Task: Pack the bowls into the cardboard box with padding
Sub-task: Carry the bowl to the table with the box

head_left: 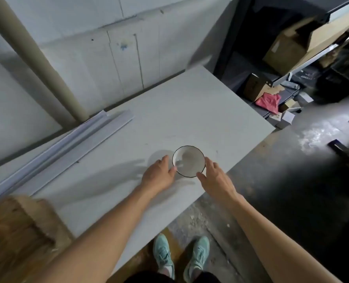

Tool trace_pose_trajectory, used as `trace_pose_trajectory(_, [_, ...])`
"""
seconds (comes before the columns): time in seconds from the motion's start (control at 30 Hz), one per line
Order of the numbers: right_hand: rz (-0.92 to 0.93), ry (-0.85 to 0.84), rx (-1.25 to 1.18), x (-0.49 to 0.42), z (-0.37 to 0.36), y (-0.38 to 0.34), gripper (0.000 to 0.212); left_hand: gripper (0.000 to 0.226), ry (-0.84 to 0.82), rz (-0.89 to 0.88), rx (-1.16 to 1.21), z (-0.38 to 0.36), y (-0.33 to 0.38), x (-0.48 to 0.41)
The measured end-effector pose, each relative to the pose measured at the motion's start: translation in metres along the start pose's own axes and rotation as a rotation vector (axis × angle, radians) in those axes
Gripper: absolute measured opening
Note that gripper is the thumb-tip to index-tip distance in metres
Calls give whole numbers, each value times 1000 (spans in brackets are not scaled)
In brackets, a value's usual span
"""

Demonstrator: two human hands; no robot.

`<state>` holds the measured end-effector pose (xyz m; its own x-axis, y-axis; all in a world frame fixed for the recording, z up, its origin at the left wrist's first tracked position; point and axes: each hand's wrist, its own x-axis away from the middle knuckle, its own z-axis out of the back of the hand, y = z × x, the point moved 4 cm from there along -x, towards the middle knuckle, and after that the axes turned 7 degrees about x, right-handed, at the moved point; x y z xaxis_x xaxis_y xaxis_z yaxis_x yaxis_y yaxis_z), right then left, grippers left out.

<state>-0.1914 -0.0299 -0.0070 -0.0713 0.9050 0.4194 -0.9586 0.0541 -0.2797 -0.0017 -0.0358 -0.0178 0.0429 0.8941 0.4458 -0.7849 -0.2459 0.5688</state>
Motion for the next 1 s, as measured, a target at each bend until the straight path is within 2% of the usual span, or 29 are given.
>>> trace_pose_trajectory(0.1, [-48,36,-55,-11,-8,4,52,43,17,-2,16,-5,2,-12])
trace_pose_trajectory(0.2, [-102,-11,-89,-19,-14,6,46,40,-7,41,15,-12,4,-21])
trace_pose_trajectory(0.33, [-183,-97,-247,-25,-17,8,29,28,-24,129,36,-23,8,-32])
trace_pose_trajectory(0.5, [-164,-125,-332,-26,-17,23,16,20,-31,189,84,-29,25,-28])
trace_pose_trajectory(0.73, [-149,-29,-358,-7,15,82,21,21,-52,119,56,-46,89,-16])
trace_pose_trajectory(1.0, [-280,70,-548,45,47,191,20,28,-165,-63,-41,-97,200,-7])
